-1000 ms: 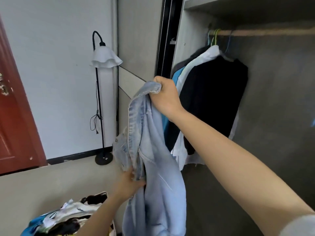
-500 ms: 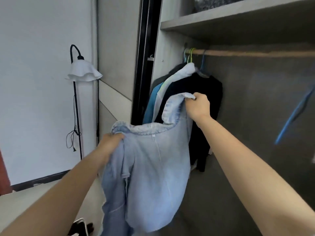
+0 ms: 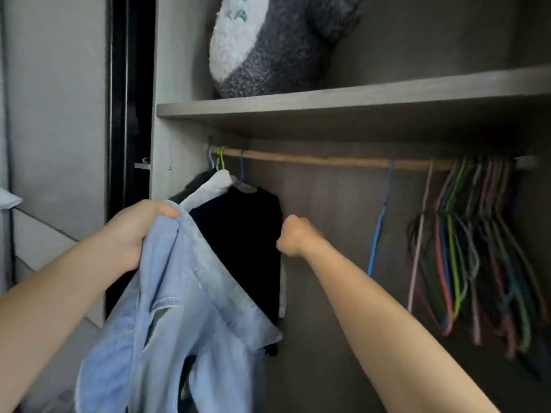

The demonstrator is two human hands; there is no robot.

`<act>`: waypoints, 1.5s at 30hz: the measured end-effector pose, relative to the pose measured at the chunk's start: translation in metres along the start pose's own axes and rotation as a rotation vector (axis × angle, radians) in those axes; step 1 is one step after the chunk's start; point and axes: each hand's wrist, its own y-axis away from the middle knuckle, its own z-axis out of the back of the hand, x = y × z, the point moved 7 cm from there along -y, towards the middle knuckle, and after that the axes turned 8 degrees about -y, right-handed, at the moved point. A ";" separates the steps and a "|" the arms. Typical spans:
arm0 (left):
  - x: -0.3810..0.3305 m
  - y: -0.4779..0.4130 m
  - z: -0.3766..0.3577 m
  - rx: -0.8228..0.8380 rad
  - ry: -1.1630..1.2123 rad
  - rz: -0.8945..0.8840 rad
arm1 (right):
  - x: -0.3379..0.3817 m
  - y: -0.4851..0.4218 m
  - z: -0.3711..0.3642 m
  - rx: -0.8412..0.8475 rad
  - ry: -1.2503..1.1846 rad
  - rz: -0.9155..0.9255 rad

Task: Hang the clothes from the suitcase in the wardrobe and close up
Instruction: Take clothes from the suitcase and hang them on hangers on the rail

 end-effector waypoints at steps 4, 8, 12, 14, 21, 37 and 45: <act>0.012 -0.009 -0.028 0.031 -0.209 -0.026 | -0.018 -0.003 0.091 -0.410 0.384 -0.067; 0.033 -0.013 -0.036 0.040 -0.294 -0.014 | -0.079 -0.007 0.125 -0.463 0.536 -0.401; 0.031 -0.013 -0.030 0.053 -0.460 -0.070 | -0.127 -0.005 0.119 -0.495 0.114 -0.557; 0.023 -0.008 -0.029 0.037 -0.587 -0.165 | -0.130 -0.004 0.120 -0.587 -0.157 -0.530; 0.005 0.012 -0.022 -0.241 -1.036 -0.494 | -0.115 0.012 0.092 -0.855 -0.519 -0.348; 0.049 0.026 0.052 -0.485 -1.014 -0.198 | -0.041 0.074 -0.086 0.319 -1.610 0.073; 0.059 0.055 0.075 -0.387 -1.484 -0.250 | -0.036 0.115 -0.173 0.764 -1.142 0.065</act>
